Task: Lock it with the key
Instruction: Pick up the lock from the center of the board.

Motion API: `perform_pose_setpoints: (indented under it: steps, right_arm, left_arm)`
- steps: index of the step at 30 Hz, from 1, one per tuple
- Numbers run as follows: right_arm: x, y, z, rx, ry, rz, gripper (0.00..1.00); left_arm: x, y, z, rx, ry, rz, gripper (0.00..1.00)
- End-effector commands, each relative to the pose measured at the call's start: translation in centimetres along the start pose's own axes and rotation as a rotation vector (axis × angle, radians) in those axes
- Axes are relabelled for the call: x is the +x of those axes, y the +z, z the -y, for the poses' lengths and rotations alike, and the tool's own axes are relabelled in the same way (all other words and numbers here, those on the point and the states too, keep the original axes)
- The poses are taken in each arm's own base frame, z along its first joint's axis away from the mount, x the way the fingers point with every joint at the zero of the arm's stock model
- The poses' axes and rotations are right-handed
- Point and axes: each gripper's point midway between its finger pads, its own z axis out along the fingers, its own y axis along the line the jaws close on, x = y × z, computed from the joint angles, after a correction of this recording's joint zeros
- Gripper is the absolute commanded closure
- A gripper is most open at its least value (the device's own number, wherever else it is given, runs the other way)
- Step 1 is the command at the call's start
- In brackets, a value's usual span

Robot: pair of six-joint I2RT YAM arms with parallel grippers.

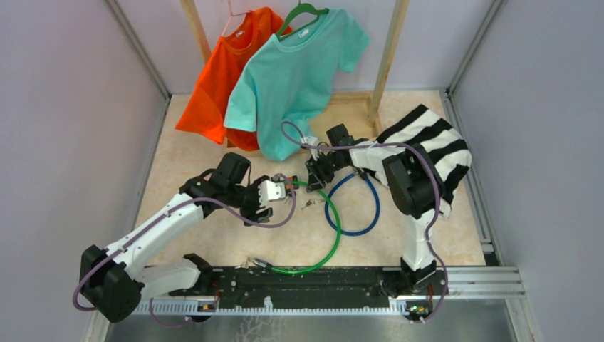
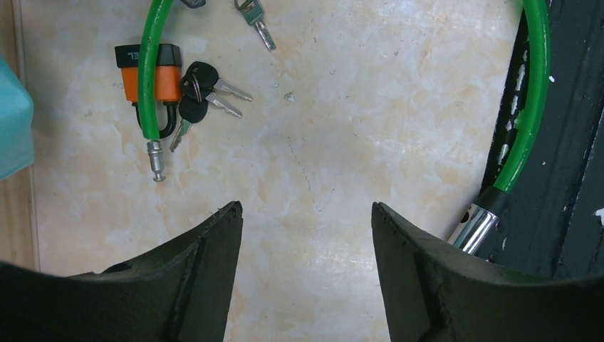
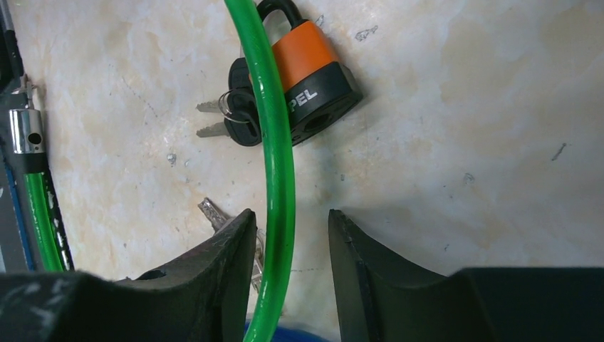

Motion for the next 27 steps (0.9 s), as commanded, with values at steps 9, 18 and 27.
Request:
perform_pose_setpoints:
  steps: [9,18,27]
  right_arm:
    - [-2.6,0.1,-1.5,-0.093,-0.025,0.060,0.88]
    - [-7.6,-5.6,-5.3,-0.088,-0.175,0.201,1.00]
    - [-10.8,-13.6,-8.4,0.039,-0.272,0.437,1.00]
  left_arm:
    - [0.9,0.3,0.4,0.005,0.025,-0.024,0.27]
    - [2.9,0.9,2.1,0.080,0.025,-0.073,0.20]
    - [2.6,2.0,3.2,0.142,0.026,-0.011,0.16]
